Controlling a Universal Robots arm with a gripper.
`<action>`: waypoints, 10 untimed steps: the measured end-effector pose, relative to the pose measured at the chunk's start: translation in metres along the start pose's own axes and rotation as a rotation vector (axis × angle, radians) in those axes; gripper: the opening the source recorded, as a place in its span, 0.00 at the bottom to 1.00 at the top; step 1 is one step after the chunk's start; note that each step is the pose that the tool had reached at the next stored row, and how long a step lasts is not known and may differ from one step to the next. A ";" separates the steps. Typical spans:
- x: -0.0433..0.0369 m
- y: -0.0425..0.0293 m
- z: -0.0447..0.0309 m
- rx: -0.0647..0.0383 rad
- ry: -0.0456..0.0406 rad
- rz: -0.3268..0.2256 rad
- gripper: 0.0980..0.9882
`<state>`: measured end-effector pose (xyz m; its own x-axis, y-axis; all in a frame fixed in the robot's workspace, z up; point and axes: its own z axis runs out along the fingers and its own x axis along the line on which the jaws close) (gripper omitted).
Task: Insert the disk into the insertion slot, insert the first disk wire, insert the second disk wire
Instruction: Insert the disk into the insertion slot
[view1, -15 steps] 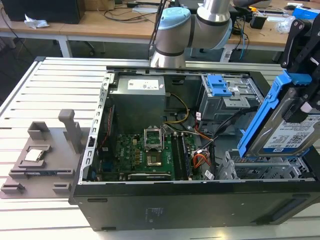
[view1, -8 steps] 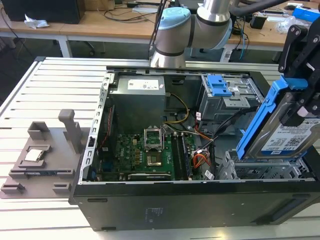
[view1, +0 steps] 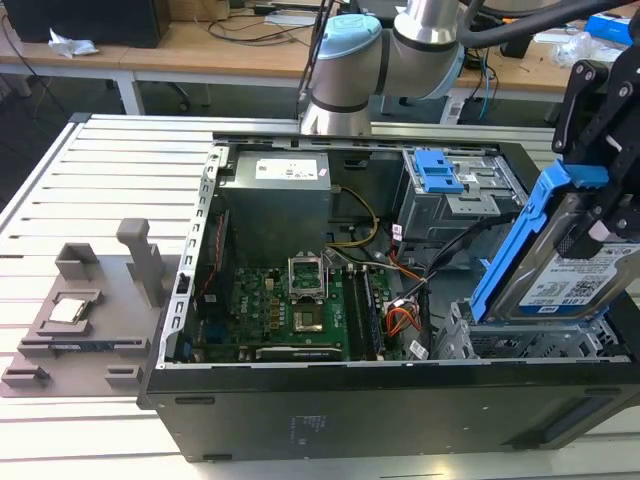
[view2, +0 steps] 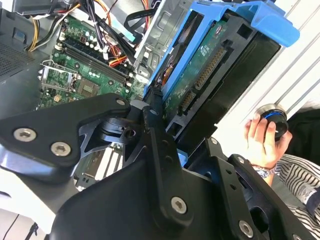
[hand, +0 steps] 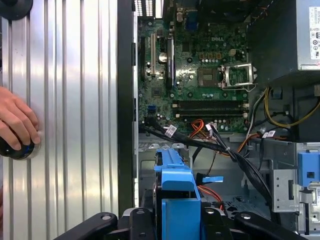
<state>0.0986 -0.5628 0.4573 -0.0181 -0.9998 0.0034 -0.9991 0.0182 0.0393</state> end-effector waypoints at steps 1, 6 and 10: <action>-0.0007 -0.0006 0.0000 0.000 0.0006 0.000 0.30; -0.0083 -0.0044 0.0003 0.000 0.0029 0.000 0.30; -0.0096 -0.0050 0.0023 0.000 0.0029 0.000 0.30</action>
<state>0.1037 -0.5533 0.4547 -0.0182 -0.9998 0.0064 -0.9991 0.0184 0.0393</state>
